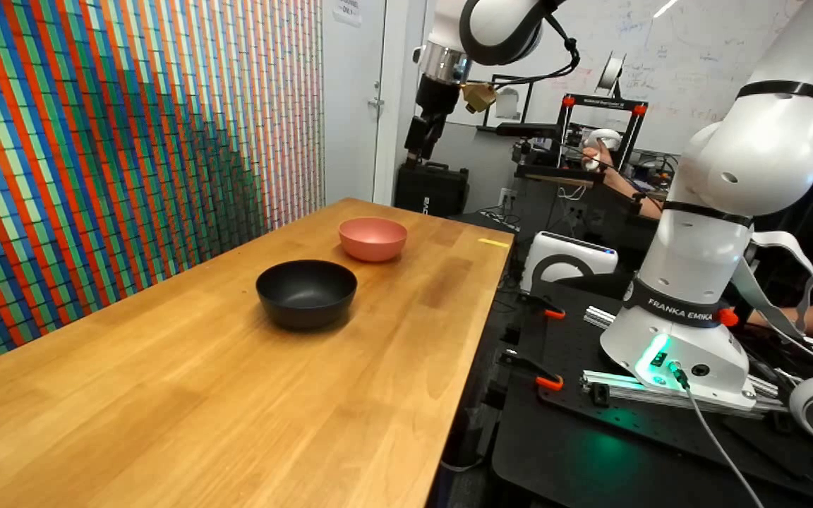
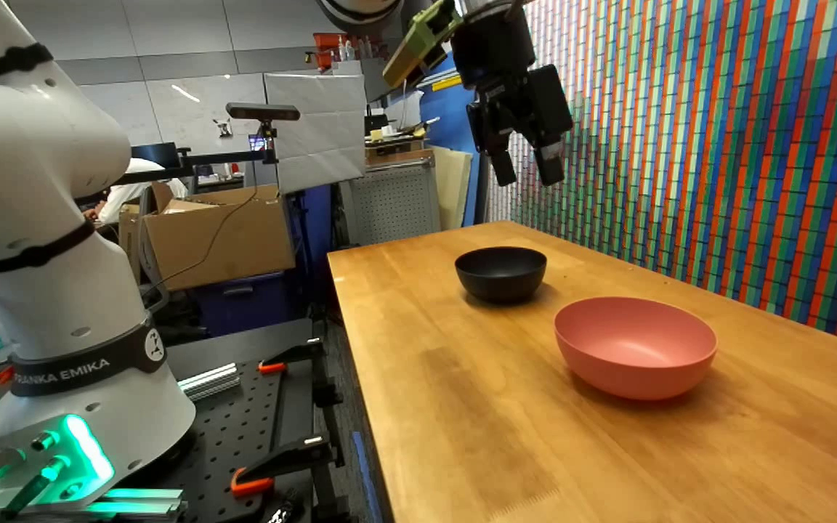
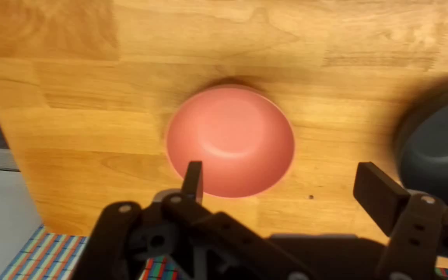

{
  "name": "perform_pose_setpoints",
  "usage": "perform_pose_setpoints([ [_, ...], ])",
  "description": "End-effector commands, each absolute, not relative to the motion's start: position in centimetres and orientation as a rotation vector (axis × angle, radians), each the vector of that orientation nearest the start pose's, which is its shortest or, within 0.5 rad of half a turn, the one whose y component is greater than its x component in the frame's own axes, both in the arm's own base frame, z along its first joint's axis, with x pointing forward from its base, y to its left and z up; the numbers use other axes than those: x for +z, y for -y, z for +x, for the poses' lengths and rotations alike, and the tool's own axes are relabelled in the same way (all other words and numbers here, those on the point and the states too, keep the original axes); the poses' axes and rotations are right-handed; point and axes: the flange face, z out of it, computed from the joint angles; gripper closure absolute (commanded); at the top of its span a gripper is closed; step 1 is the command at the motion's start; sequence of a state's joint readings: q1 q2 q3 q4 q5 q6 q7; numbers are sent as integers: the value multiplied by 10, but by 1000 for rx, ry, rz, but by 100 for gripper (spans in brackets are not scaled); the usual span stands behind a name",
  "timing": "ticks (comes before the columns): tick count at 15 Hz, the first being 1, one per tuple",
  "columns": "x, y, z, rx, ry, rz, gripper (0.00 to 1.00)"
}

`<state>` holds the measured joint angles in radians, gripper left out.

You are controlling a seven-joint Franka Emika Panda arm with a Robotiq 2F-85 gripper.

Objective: Put the black bowl in the peach bowl

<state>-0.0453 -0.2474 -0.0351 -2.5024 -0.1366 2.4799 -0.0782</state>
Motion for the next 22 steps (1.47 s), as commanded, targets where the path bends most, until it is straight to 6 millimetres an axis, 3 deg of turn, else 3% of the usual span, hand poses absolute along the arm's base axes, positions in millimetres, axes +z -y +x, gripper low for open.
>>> perform_pose_setpoints([
  [1, 384, -40, 480, -417, 222, -3146, 0],
  [4, 360, -96, 487, -448, 311, -3123, 0],
  [7, 328, -126, 488, -466, 388, -3141, 0],
  [10, 301, -128, 496, -488, 505, -3228, 0],
  [13, 258, -134, 512, -501, 538, -3261, 0],
  [19, 183, -153, 547, -357, 245, -3242, 0],
  [20, 174, -155, 552, -348, 234, -3246, 25],
  [21, 166, -155, 555, -333, 218, -3253, 26],
  [22, 160, -157, 559, -330, 209, -3254, 34],
])
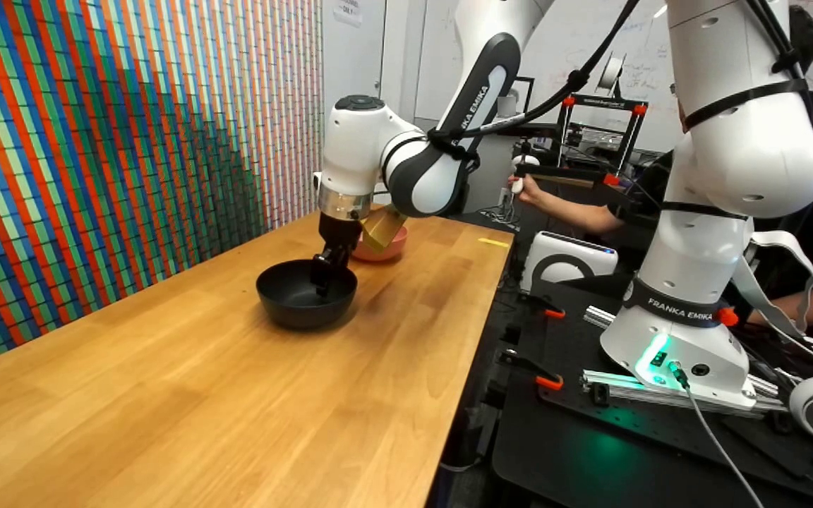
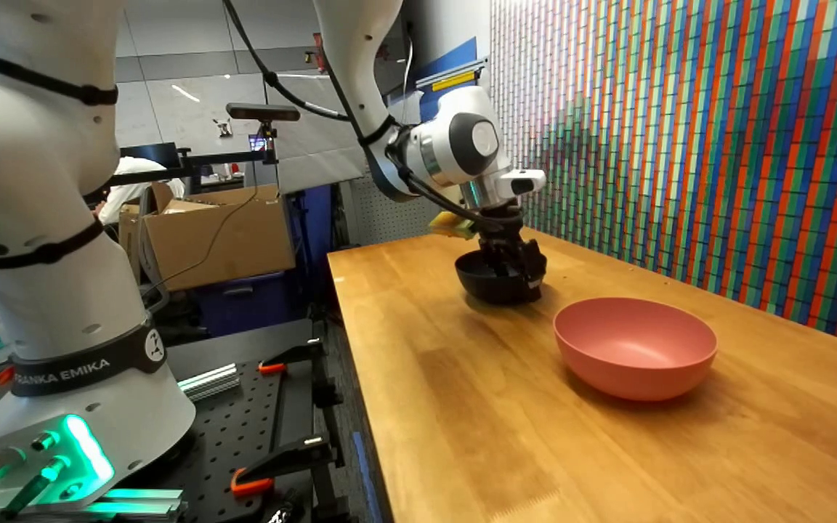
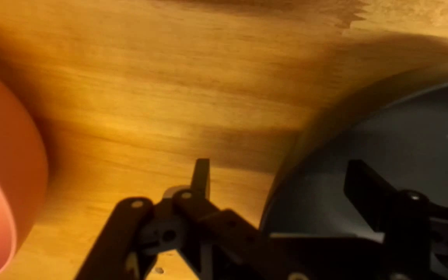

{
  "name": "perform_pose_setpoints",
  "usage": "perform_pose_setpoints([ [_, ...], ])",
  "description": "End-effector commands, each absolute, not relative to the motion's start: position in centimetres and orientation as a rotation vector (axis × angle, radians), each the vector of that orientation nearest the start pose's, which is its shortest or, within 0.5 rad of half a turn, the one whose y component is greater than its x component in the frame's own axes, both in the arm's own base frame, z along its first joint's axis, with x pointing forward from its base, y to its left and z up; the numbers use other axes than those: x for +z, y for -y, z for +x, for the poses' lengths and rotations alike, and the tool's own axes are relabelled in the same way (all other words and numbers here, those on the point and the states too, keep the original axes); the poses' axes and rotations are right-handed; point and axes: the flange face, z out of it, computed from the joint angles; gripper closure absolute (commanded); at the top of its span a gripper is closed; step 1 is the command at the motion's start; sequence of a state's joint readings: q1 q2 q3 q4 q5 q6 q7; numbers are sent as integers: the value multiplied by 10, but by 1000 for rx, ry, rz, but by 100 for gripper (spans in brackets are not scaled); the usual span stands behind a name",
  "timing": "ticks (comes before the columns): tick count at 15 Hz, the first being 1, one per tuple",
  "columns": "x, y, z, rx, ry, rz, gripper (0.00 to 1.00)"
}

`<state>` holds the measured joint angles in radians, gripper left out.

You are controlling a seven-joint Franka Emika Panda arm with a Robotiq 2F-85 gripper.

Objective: Put the black bowl in the peach bowl

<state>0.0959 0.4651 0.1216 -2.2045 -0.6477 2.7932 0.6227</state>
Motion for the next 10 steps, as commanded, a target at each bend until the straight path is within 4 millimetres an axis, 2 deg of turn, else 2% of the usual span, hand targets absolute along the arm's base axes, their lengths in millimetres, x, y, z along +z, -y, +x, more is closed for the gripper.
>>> perform_pose_setpoints([
  [1, 154, -159, 563, -323, 196, -3249, 42],
  [4, 149, -161, 573, -349, 200, -3237, 65],
  [5, 173, -169, 573, -352, 178, -3227, 73],
  [8, 191, -175, 581, -362, 144, -3208, 95],
  [10, 203, -179, 582, -354, 128, -3199, 100],
])
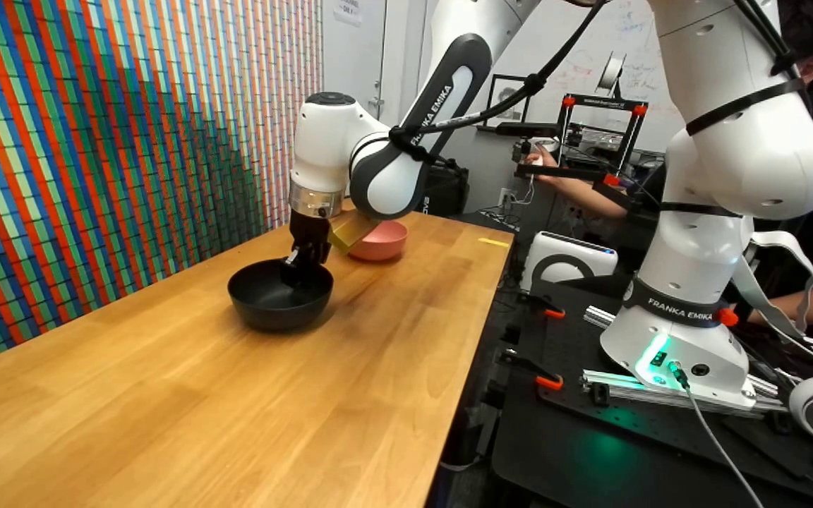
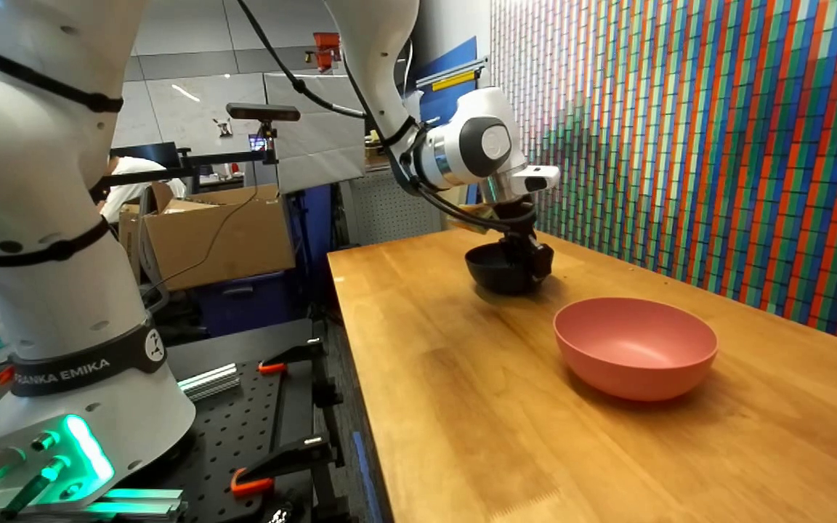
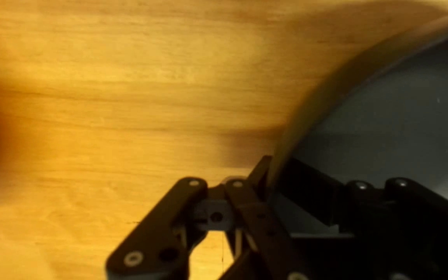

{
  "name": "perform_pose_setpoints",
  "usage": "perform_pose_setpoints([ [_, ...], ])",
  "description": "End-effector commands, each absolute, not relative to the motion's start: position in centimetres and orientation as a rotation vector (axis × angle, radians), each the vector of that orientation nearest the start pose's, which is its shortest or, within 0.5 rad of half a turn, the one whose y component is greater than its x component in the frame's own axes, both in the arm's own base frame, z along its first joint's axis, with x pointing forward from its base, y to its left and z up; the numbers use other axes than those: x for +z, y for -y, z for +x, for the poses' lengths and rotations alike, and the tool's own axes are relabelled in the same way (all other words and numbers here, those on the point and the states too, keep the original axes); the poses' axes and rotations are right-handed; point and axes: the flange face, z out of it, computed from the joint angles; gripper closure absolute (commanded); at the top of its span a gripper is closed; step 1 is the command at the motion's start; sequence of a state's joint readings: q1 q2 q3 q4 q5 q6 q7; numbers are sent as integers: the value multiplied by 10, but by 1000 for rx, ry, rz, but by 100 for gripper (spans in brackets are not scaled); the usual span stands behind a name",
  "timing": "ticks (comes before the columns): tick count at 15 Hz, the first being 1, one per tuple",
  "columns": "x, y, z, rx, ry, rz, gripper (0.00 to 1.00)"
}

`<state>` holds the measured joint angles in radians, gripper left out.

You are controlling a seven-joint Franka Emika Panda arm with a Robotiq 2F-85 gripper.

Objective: Put the black bowl in the peach bowl

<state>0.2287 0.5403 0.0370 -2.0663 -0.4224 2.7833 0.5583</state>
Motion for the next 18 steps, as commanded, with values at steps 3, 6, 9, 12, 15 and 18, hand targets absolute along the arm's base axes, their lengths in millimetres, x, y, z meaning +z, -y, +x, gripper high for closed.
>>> perform_pose_setpoints([
  [3, 217, -174, 583, -315, 117, -3203, 98],
  [6, 226, -158, 582, -262, 151, -3236, 98],
  [9, 232, -138, 582, -218, 177, -3276, 98],
  [12, 241, -107, 592, -194, 157, -3317, 99],
  [15, 258, -60, 611, -224, 97, -3369, 99],
  [18, 281, -8, 631, -284, 26, -3429, 99],
])
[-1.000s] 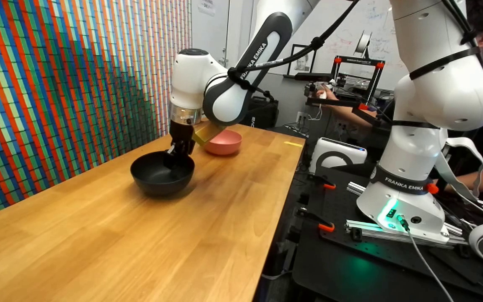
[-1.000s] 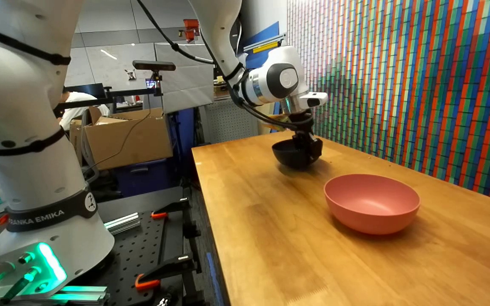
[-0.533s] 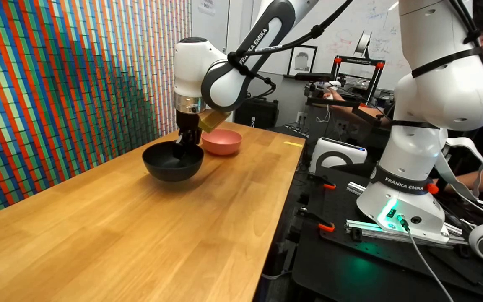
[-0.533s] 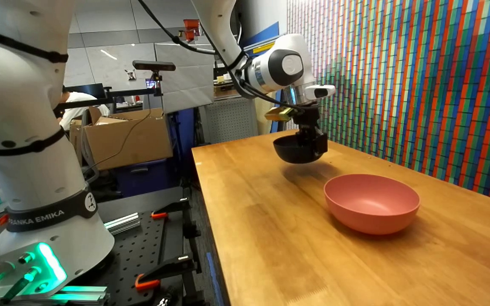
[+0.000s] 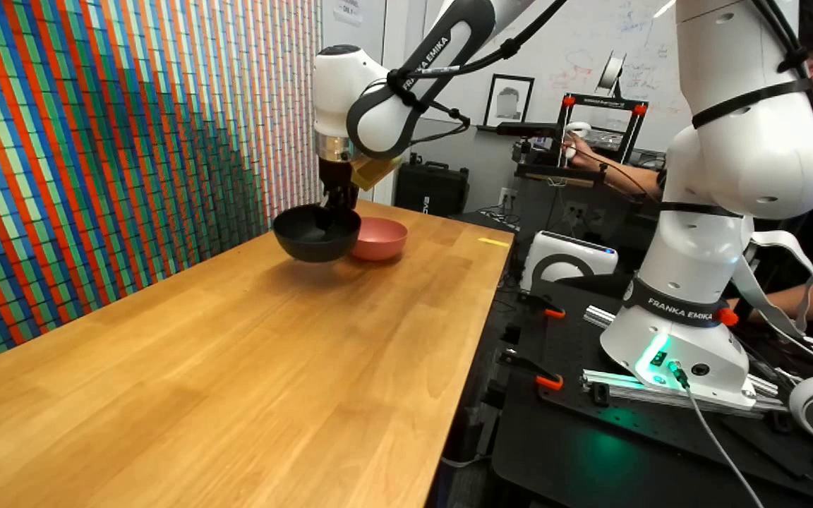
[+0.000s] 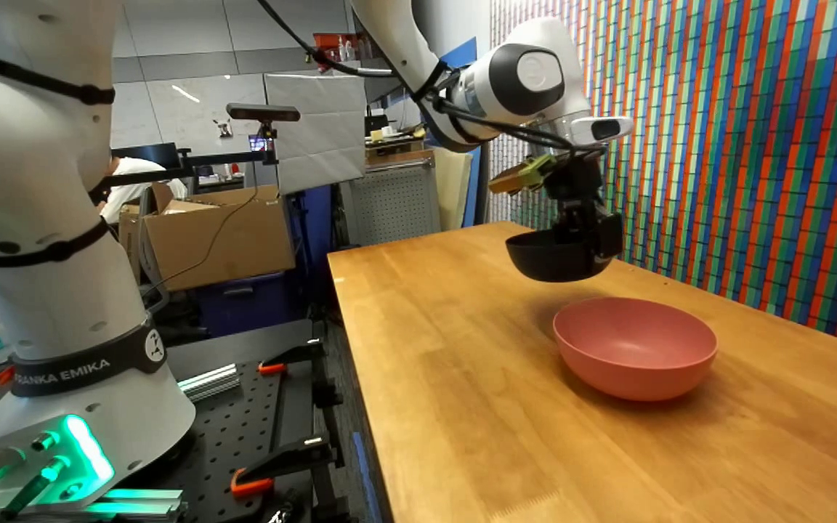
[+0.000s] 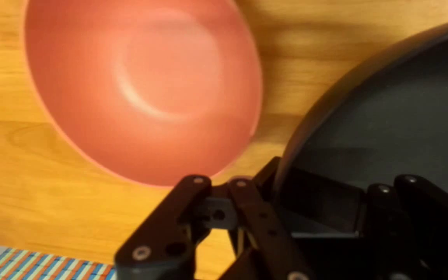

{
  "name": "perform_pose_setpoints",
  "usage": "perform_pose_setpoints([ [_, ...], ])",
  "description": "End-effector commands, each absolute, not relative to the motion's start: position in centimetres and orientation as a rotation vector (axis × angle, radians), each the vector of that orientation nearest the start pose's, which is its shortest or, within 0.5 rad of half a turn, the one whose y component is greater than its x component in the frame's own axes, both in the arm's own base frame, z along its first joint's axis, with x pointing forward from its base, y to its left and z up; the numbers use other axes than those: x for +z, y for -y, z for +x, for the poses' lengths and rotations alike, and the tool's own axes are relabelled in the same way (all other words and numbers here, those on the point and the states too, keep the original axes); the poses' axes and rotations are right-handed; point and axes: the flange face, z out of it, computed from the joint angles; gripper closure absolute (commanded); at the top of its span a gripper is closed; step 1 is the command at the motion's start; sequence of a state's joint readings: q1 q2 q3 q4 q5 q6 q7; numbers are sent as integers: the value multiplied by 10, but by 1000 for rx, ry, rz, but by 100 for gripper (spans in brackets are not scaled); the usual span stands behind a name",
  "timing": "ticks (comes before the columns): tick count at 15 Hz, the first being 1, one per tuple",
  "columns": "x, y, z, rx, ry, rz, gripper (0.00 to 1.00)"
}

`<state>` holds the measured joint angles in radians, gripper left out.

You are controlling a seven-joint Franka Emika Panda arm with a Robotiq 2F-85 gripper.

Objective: Put the black bowl in the peach bowl

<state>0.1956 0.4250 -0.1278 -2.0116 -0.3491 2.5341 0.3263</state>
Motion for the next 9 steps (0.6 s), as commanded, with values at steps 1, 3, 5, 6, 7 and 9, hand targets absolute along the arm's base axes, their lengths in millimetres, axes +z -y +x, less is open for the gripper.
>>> perform_pose_setpoints([
  [1, 290, 8, 636, -307, 3, -3445, 98],
  [3, 297, 39, 638, -309, -41, -3488, 99],
  [5, 297, 67, 632, -263, -92, -3527, 99],
  [6, 294, 79, 627, -232, -112, -3545, 99],
  [7, 291, 92, 621, -197, -131, -3562, 99],
  [9, 285, 112, 613, -160, -157, -3578, 99],
])
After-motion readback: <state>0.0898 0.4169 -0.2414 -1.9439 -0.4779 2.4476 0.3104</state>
